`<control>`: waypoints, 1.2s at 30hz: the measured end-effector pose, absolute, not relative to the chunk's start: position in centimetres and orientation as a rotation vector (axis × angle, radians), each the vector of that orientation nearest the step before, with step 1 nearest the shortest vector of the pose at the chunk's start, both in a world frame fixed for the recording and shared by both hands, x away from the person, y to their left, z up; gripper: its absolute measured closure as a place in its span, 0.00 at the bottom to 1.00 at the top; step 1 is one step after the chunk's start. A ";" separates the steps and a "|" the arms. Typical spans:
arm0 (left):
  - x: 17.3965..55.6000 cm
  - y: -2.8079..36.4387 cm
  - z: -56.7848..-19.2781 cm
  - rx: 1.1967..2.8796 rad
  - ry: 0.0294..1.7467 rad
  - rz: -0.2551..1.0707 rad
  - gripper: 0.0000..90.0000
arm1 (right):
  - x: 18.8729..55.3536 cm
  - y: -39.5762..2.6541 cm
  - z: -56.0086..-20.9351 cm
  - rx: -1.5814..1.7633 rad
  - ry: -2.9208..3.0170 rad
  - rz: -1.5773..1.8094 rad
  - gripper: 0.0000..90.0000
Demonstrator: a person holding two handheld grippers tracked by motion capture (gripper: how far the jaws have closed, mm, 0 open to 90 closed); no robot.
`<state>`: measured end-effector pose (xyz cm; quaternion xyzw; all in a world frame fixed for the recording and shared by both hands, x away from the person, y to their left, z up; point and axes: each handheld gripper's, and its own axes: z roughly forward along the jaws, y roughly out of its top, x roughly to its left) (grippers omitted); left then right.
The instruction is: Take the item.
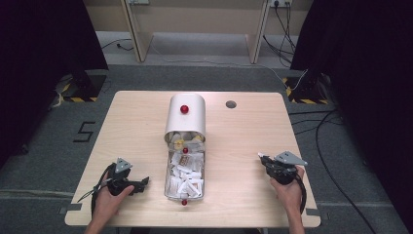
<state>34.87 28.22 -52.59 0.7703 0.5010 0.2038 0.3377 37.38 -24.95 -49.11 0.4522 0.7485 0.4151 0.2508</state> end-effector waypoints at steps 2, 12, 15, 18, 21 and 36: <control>34.9 28.2 -52.6 2.007 1.305 0.531 0.00 | 37.4 -25.0 -49.2 1.234 2.038 1.124 0.94; 34.9 28.2 -52.6 2.007 1.305 0.531 0.00 | 37.8 -25.0 -50.2 1.252 2.056 1.078 0.94; 34.9 28.2 -52.6 2.008 1.305 0.531 0.00 | 37.8 -25.0 -50.3 1.258 2.057 1.072 0.94; 34.9 28.2 -52.6 2.007 1.305 0.531 0.00 | 37.8 -25.1 -50.4 1.263 2.058 1.067 0.94; 34.9 28.2 -52.6 2.008 1.305 0.531 0.00 | 37.9 -25.3 -50.5 1.274 2.054 1.061 0.93; 34.9 28.2 -52.6 2.007 1.305 0.531 0.00 | 37.9 -25.3 -50.4 1.279 2.052 1.070 0.87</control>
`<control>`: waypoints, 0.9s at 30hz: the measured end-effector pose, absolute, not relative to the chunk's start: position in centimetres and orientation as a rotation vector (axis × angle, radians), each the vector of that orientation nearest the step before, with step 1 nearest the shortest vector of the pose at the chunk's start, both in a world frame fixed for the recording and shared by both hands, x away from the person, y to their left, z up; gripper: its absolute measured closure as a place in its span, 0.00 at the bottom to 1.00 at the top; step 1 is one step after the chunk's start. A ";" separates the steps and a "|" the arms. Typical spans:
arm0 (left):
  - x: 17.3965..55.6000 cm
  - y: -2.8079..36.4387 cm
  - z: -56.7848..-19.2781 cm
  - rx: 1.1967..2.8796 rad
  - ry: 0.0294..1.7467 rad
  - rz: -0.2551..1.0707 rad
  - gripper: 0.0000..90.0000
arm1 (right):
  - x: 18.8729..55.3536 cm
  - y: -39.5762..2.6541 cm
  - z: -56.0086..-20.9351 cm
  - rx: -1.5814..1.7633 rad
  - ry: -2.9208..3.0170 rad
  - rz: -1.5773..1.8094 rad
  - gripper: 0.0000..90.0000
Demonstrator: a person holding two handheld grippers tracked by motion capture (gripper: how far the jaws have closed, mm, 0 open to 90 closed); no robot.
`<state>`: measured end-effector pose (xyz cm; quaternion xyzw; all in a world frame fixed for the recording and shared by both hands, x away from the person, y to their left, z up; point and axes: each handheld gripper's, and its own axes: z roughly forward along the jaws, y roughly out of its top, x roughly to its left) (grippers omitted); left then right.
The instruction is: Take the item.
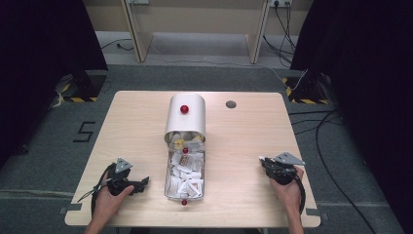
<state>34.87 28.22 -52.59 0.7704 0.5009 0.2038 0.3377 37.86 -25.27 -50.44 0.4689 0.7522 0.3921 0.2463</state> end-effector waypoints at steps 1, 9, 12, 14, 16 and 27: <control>34.9 28.2 -52.6 2.007 1.305 0.531 0.00 | 37.8 -25.2 -50.3 1.274 2.052 1.069 0.85; 34.9 28.2 -52.6 2.007 1.306 0.531 0.00 | 37.6 -24.7 -49.5 1.263 2.046 1.102 0.72; 34.9 28.2 -52.6 2.007 1.305 0.531 0.00 | 37.5 -24.5 -49.3 1.260 2.047 1.106 0.68; 34.9 28.2 -52.6 2.007 1.305 0.531 0.00 | 37.5 -24.4 -49.2 1.263 2.047 1.114 0.64; 34.9 28.2 -52.6 2.008 1.305 0.531 0.00 | 37.5 -24.3 -49.2 1.264 2.050 1.124 0.60; 34.9 28.2 -52.6 2.007 1.305 0.531 0.00 | 37.1 -23.2 -48.3 1.225 2.050 1.116 0.46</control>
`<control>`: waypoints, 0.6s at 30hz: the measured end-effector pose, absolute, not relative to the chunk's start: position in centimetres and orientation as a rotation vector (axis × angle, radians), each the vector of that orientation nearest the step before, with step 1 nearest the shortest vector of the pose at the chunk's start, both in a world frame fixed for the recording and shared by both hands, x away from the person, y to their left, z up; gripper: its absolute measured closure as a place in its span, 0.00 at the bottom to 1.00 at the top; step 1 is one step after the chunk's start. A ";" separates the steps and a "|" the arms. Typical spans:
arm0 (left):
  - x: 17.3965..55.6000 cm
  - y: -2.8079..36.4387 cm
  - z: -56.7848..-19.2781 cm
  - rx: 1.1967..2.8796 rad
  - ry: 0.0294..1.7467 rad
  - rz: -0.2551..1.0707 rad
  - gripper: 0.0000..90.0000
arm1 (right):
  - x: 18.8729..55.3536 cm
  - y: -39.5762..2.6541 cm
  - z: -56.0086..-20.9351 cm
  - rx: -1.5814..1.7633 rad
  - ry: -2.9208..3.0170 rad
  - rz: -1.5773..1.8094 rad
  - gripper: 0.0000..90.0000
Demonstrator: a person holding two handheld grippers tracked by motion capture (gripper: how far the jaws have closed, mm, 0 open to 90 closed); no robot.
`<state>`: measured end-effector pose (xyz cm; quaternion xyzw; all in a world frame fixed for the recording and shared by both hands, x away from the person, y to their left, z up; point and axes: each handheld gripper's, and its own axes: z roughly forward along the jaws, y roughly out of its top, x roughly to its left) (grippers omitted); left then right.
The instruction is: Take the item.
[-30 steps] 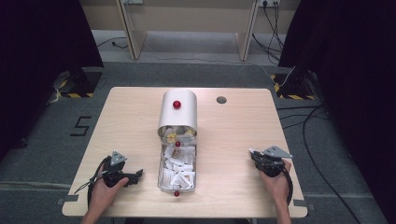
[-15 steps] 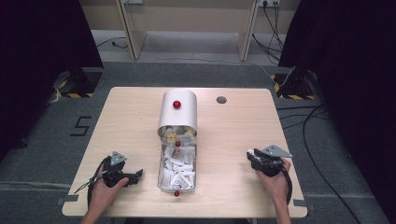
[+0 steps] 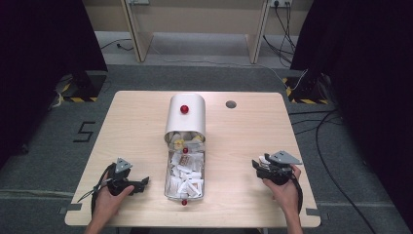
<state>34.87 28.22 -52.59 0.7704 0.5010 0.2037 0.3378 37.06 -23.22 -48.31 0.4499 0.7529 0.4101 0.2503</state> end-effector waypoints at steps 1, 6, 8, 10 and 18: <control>34.9 28.2 -52.6 2.008 1.305 0.531 0.00 | 37.0 -23.1 -48.2 1.215 2.057 1.118 0.45; 34.9 28.2 -52.6 2.007 1.305 0.531 0.00 | 36.5 -22.0 -48.0 1.179 2.097 1.114 0.43; 34.9 28.2 -52.6 2.007 1.305 0.531 0.00 | 36.2 -21.6 -47.9 1.168 2.109 1.116 0.42; 34.9 28.2 -52.6 2.007 1.305 0.531 0.00 | 36.0 -21.4 -47.9 1.159 2.121 1.118 0.42; 34.9 28.2 -52.6 2.007 1.305 0.531 0.00 | 34.8 -20.7 -48.2 1.125 2.174 1.117 0.42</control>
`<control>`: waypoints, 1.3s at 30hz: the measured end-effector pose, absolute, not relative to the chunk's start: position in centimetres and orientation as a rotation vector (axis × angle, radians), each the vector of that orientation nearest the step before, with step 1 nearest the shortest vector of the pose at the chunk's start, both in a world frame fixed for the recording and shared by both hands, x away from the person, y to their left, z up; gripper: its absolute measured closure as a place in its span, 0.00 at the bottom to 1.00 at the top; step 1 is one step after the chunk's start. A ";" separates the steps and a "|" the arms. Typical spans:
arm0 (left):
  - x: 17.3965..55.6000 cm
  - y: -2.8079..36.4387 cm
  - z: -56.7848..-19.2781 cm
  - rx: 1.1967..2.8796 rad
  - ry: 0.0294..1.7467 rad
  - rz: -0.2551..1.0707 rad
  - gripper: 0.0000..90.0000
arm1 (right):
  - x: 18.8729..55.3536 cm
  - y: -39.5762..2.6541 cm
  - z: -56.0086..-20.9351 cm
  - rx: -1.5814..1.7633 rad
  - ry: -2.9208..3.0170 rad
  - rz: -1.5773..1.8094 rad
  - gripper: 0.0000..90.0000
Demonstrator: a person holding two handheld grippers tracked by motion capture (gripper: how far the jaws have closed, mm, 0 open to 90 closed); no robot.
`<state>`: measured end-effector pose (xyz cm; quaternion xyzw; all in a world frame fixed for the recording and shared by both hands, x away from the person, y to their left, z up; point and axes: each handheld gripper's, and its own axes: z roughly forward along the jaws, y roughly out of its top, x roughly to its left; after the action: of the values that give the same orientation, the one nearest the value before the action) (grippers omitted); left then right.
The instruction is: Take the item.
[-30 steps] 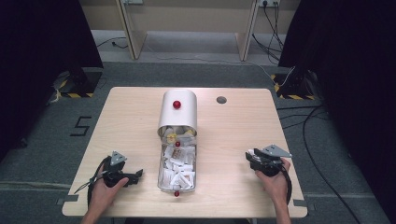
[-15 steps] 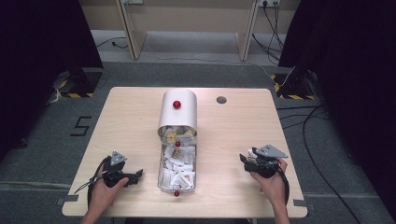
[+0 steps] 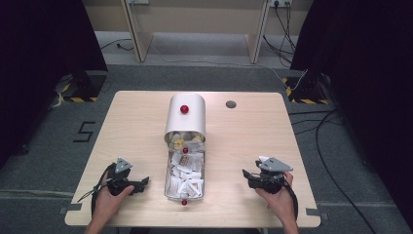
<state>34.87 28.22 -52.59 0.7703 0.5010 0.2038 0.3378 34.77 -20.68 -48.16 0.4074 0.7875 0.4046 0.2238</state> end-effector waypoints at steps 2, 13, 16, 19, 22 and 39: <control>34.9 28.2 -52.6 2.007 1.305 0.531 0.00 | 34.5 -20.5 -48.3 1.121 2.188 1.117 0.42; 34.9 28.2 -52.6 2.007 1.305 0.531 0.00 | 32.5 -20.0 -49.8 1.114 2.250 1.112 0.41; 34.9 28.2 -52.6 2.007 1.305 0.531 0.00 | 31.9 -19.9 -50.0 1.106 2.260 1.110 0.41; 34.9 28.2 -52.6 2.007 1.305 0.531 0.00 | 31.5 -19.9 -50.1 1.100 2.262 1.114 0.41; 34.9 28.2 -52.6 2.008 1.305 0.531 0.00 | 31.1 -19.6 -50.5 1.085 2.277 1.095 0.41; 34.9 28.2 -52.6 2.007 1.306 0.531 0.00 | 30.4 -19.6 -51.6 1.090 2.327 1.042 0.40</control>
<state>34.86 28.21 -52.59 0.7703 0.5011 0.2040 0.3376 30.41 -19.57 -51.58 0.3863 0.8250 0.3696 0.1833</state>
